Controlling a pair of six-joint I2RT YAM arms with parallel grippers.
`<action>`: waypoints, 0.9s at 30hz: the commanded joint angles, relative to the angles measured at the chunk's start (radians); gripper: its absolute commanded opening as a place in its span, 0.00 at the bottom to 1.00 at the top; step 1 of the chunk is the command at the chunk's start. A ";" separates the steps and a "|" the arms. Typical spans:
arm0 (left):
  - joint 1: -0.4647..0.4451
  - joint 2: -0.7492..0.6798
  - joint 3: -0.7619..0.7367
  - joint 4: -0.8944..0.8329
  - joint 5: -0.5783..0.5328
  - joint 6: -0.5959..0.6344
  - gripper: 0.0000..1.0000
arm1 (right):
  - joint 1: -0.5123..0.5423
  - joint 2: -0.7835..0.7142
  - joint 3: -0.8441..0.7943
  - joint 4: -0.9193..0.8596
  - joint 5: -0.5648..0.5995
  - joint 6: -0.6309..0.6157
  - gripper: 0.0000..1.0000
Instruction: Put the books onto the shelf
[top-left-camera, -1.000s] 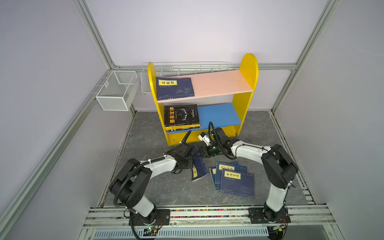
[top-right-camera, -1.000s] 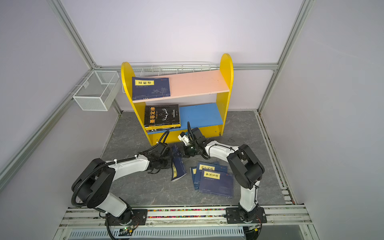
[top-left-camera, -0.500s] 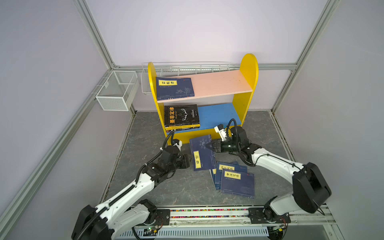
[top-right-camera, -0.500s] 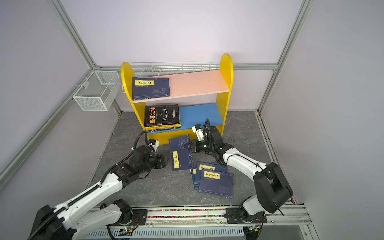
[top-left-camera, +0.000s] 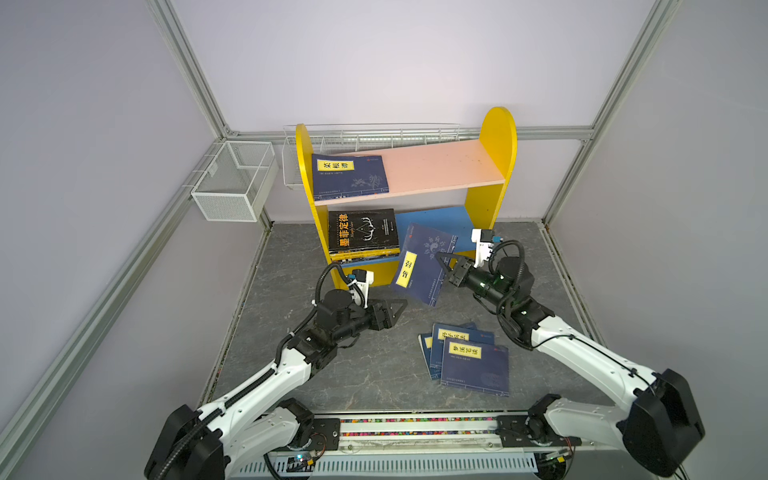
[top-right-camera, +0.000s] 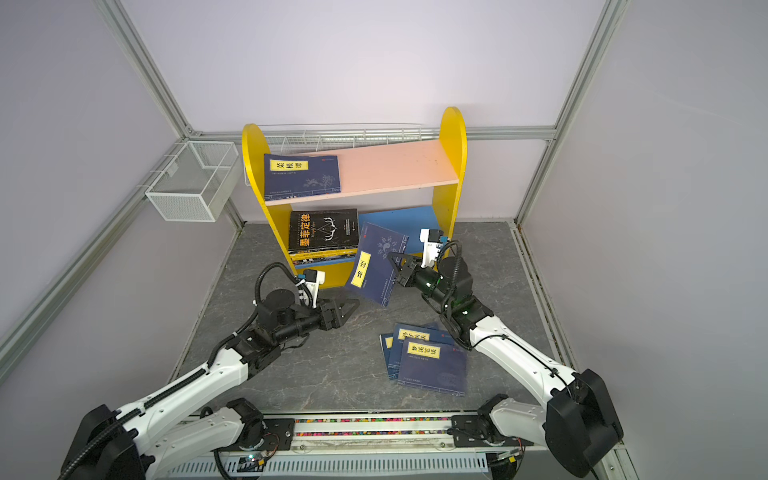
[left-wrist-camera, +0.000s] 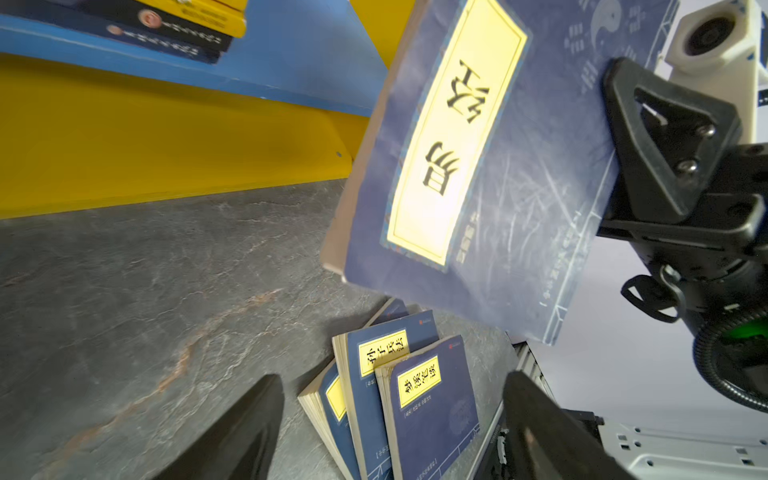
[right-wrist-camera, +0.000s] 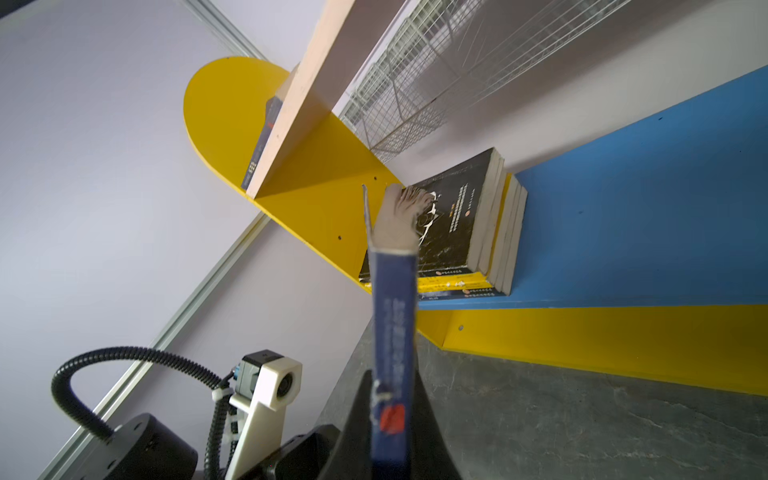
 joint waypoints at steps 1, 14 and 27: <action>-0.006 0.039 0.057 0.133 0.084 -0.012 0.85 | -0.002 0.004 -0.022 0.219 0.063 0.095 0.07; -0.032 0.070 0.053 0.275 0.151 -0.016 0.86 | -0.002 0.053 0.001 0.327 0.028 0.151 0.07; -0.035 0.176 0.103 0.440 0.155 -0.113 0.89 | 0.037 0.157 -0.023 0.609 -0.011 0.289 0.07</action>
